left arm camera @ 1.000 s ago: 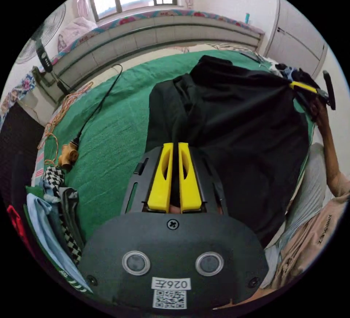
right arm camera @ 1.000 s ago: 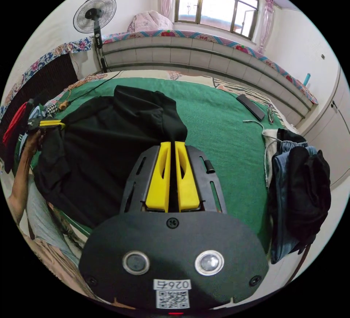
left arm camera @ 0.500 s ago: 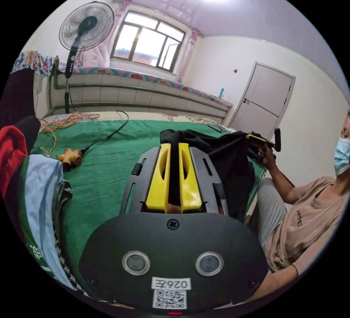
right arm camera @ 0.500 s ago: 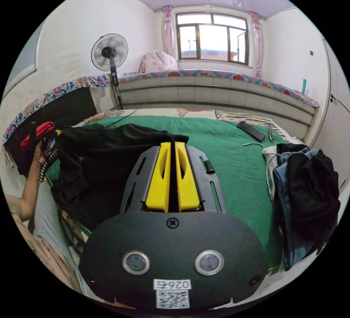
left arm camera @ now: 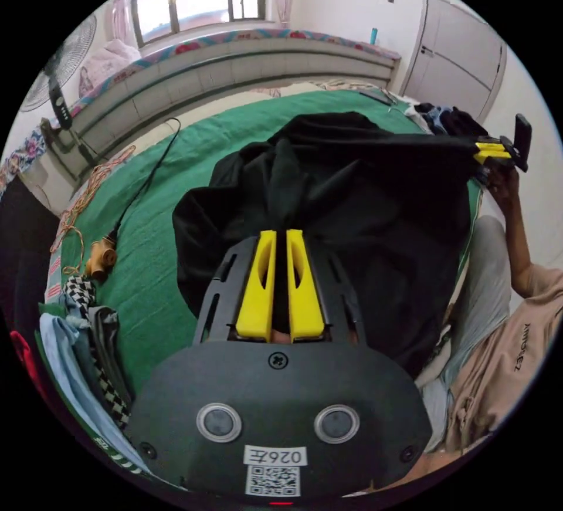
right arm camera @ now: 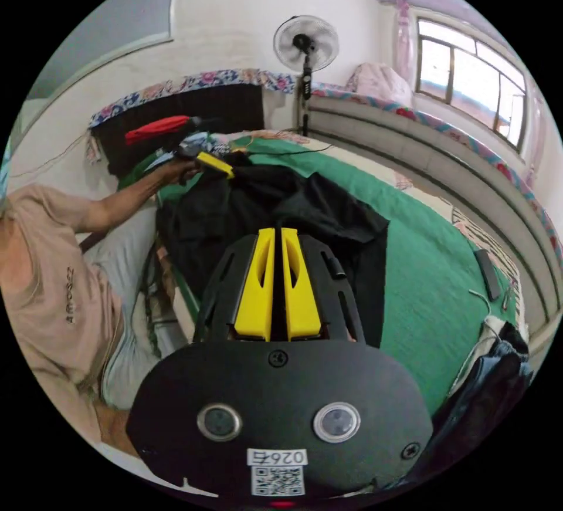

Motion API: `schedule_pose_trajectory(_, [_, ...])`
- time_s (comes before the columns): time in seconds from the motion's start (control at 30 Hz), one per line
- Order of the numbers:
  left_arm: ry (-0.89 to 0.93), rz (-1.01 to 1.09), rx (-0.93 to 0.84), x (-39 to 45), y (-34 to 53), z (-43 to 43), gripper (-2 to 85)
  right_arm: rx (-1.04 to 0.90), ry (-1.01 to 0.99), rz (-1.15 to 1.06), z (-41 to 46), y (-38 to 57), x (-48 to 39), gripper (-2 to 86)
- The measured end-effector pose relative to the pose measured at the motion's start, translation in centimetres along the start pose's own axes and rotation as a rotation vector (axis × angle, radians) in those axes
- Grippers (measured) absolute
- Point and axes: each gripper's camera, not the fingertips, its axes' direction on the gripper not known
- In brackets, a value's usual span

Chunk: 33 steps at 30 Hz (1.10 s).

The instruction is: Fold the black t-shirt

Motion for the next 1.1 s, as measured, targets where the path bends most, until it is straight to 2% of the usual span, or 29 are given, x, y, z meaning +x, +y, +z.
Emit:
schedule_pose_trajectory(0.13, [0.061, 0.232, -0.077, 2.2, 0.6, -1.6, 0.8, -0.289, -0.07, -0.09, 3.8, 1.6, -2.7, -1.4])
schedule_pose_trajectory(0.27, [0.176, 0.439, 0.03, 3.5, 4.0, -5.1, 0.5, -0.329, -0.106, -0.039, 3.9, 2.8, -2.4, -1.4])
schedule_pose_trajectory(0.4, [0.253, 0.293, 0.157, -0.3, 6.4, -7.8, 1.1, -0.194, -0.092, 0.027, 1.4, 1.6, -0.6, -1.4])
schedule_pose_trajectory(0.53, [0.173, 0.036, 0.345, -4.7, 7.6, -10.6, 2.8, -0.062, 0.107, 0.259, -0.3, -1.0, 3.0, -0.7])
schedule_pose_trajectory(0.6, [0.172, -0.124, 0.55, -7.5, 8.4, -12.3, 7.5, 0.011, 0.121, 0.33, -0.4, -2.3, 4.8, 0.9])
schedule_pose_trajectory(0.7, [0.211, -0.246, 0.677, -10.4, 7.1, -12.6, 18.9, 0.054, 0.093, 0.417, 1.2, -5.3, 8.3, 6.2])
schedule_pose_trajectory(0.83, [0.225, -0.274, 0.511, -12.9, 1.0, -9.0, 24.5, 0.014, 0.121, 0.514, 5.9, -10.4, 13.8, 11.9])
schedule_pose_trajectory(0.97, [0.239, -0.26, 0.095, -14.1, -7.2, -0.1, 26.1, -0.152, 0.088, 0.604, 13.2, -14.0, 18.3, 16.7])
schedule_pose_trajectory(1.0, [0.285, -0.23, -0.086, -13.6, -8.9, 2.9, 18.0, -0.272, 0.039, 0.607, 16.5, -14.6, 19.0, 17.3])
schedule_pose_trajectory(1.03, [0.242, -0.252, -0.137, -13.4, -9.4, 3.7, 14.0, -0.3, 0.19, 0.58, 17.4, -15.3, 18.3, 13.7])
schedule_pose_trajectory(1.07, [0.143, -0.231, -0.096, -12.6, -9.7, 2.8, 8.7, -0.309, 0.264, 0.532, 17.4, -15.8, 17.6, 11.8])
schedule_pose_trajectory(1.1, [0.178, -0.198, -0.073, -11.9, -9.9, 2.0, 4.8, -0.336, 0.255, 0.44, 17.5, -16.7, 16.5, 4.3])
